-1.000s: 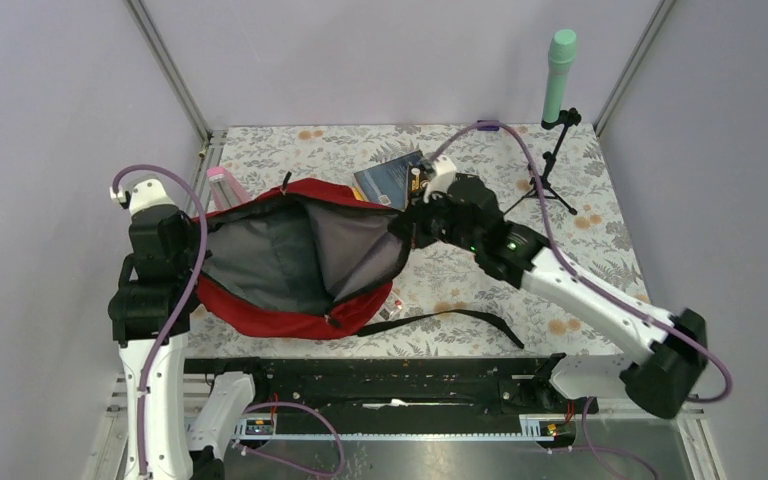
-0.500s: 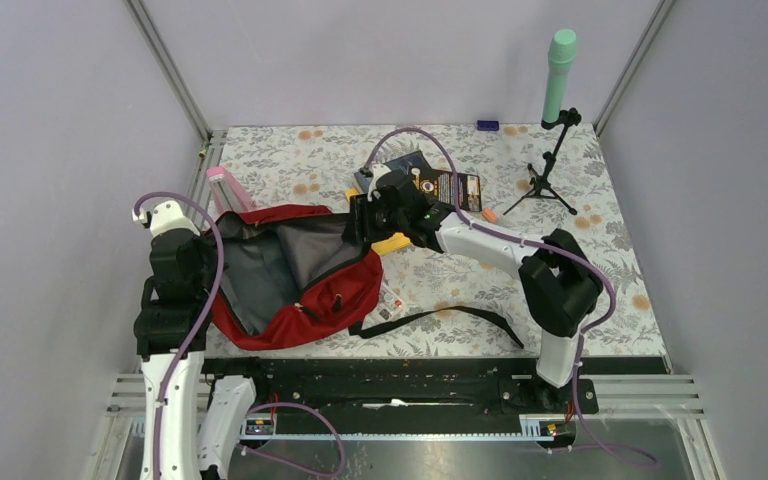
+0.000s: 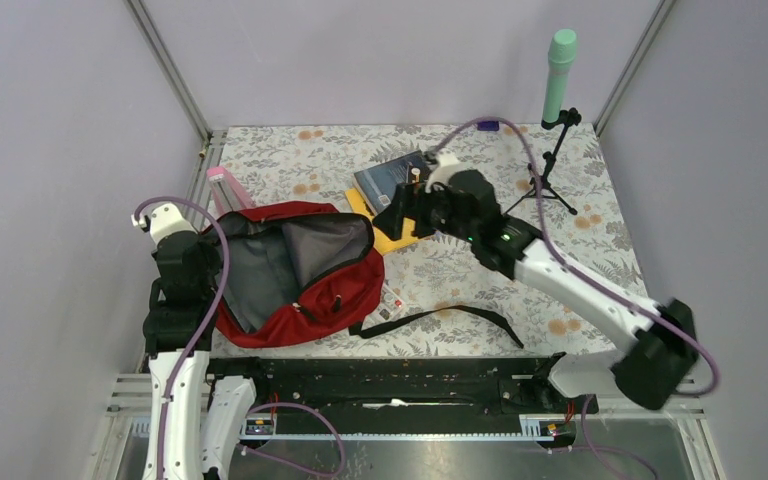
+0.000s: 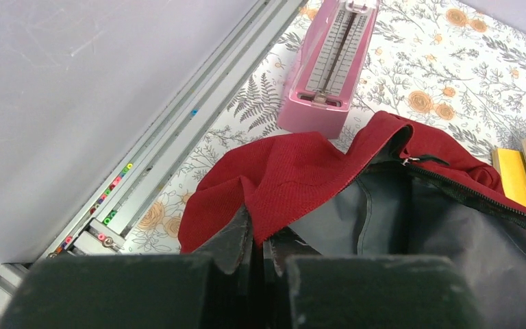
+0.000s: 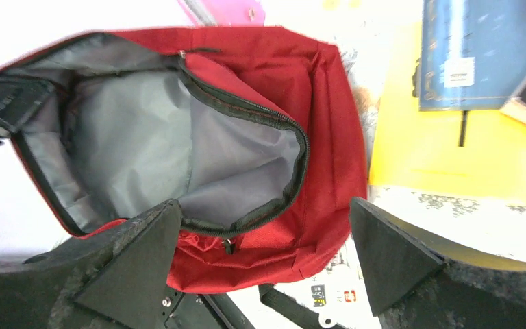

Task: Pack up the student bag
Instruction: Adjust the student bag at the center of the board, then pick up the book from the center of the board.

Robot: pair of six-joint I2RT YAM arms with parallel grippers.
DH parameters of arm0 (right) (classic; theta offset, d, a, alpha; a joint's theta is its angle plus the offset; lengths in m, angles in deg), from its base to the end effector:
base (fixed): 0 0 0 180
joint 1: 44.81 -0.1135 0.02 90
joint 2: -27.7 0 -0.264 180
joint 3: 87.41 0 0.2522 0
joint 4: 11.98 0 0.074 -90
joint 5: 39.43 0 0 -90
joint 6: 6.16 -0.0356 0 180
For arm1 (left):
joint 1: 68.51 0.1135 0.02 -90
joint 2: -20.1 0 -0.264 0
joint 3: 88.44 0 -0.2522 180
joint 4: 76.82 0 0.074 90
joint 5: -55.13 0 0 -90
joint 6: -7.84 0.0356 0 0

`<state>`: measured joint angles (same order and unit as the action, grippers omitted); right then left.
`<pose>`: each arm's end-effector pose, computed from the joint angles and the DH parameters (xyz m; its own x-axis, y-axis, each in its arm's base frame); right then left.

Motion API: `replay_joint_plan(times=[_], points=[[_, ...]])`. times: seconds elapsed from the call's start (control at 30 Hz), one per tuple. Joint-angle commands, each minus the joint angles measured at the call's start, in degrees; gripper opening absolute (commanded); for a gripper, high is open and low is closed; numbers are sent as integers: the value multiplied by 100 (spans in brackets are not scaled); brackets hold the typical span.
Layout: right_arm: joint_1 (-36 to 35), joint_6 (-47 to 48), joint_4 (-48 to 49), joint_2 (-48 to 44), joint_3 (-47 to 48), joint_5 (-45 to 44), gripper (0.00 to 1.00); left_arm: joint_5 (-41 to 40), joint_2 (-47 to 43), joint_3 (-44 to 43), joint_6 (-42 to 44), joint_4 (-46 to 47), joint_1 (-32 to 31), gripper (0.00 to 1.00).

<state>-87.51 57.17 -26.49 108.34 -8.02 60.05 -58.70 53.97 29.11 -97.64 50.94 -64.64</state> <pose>0.2416 0.2310 0.3388 -0.5309 0.1125 -0.8399 -0.6122 0.6344 0.4720 0.1186 0.0224 0.3385 -0.2708 -0.2630 -0.9260 -0.5222 0.8483 -0.0882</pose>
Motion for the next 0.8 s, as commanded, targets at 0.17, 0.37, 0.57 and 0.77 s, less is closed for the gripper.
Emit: replay_joint_plan(times=[0.17, 0.37, 0.57, 0.77], points=[[365, -1155, -44, -1523, -1372, -2011, 100, -31, -236, 66, 16, 976, 25, 2], [378, -2823, 932, -1197, -2073, -3472, 100, 225, -308, 212, -161, 1007, 25, 2], [377, -4526, 1583, -236, -2248, -4169, 100, 425, -311, 245, -154, 1019, 25, 1], [381, -6312, 2770, 556, -2686, -4790, 96, 573, -282, 270, -143, 1009, 25, 1]])
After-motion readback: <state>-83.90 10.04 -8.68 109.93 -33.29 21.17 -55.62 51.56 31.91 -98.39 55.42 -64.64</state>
